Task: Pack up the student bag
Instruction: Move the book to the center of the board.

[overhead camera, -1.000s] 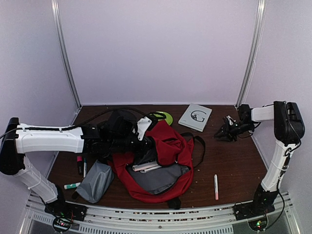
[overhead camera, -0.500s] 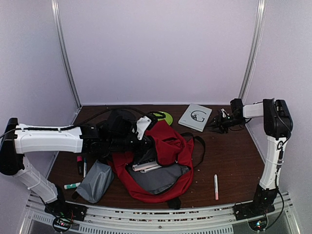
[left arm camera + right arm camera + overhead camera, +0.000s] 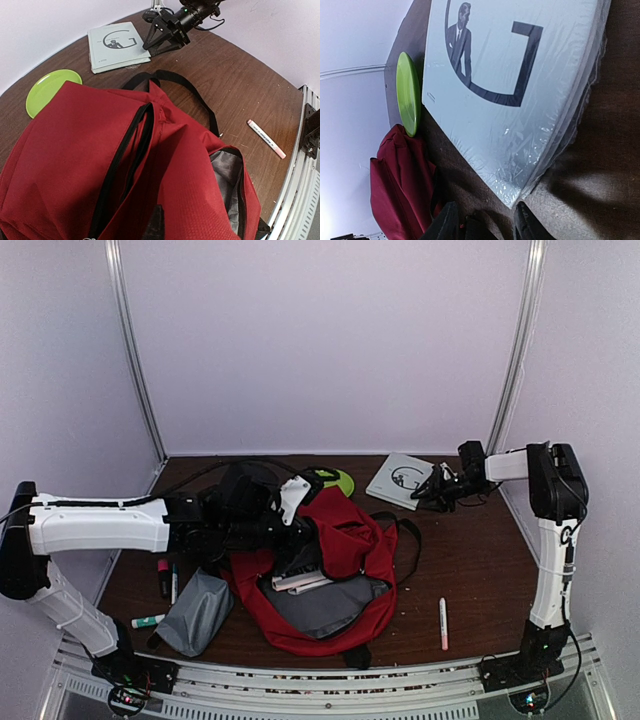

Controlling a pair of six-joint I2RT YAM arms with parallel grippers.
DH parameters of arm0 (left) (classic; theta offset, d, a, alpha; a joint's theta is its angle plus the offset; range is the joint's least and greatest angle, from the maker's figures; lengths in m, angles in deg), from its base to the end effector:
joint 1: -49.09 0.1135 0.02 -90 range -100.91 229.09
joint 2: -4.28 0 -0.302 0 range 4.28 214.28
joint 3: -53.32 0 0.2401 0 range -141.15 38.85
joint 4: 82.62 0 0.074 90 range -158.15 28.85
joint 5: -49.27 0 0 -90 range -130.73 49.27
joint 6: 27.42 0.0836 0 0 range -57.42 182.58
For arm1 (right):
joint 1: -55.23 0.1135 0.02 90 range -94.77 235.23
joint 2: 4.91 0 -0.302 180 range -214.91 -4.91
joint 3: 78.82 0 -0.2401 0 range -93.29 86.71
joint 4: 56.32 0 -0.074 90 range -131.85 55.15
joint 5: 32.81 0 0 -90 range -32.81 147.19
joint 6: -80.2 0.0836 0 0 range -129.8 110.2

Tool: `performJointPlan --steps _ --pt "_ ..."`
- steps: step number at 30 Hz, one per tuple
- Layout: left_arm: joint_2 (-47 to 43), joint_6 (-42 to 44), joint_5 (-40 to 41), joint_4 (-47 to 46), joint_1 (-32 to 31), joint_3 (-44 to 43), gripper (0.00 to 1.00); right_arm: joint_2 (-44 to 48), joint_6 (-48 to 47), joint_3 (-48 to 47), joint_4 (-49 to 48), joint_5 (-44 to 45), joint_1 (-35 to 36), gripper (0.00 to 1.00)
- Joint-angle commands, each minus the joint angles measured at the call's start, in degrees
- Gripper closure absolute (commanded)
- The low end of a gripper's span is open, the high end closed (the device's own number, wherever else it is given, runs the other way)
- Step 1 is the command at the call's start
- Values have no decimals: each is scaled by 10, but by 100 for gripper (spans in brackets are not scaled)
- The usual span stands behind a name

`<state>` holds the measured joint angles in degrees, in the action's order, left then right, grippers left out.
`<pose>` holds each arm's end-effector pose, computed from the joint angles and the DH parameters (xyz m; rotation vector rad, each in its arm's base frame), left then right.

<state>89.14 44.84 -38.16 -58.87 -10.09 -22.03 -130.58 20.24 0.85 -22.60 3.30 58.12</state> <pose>0.1884 -0.3085 0.2882 0.7678 2.1064 -0.7136 0.4725 0.0915 0.1504 0.2482 2.5463 1.4337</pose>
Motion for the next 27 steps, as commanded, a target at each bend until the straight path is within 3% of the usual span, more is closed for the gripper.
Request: performJointPlan --steps 1,12,27 --pt "-3 -2 1 -11 4 -25 100 -5 11 1 -7 8 1 62" --pt "4 -1 3 -9 4 -26 100 -42 20 -23 1 -21 4 62" --pt "28 5 -3 -12 4 -38 100 -53 35 -16 -16 -56 7 69"
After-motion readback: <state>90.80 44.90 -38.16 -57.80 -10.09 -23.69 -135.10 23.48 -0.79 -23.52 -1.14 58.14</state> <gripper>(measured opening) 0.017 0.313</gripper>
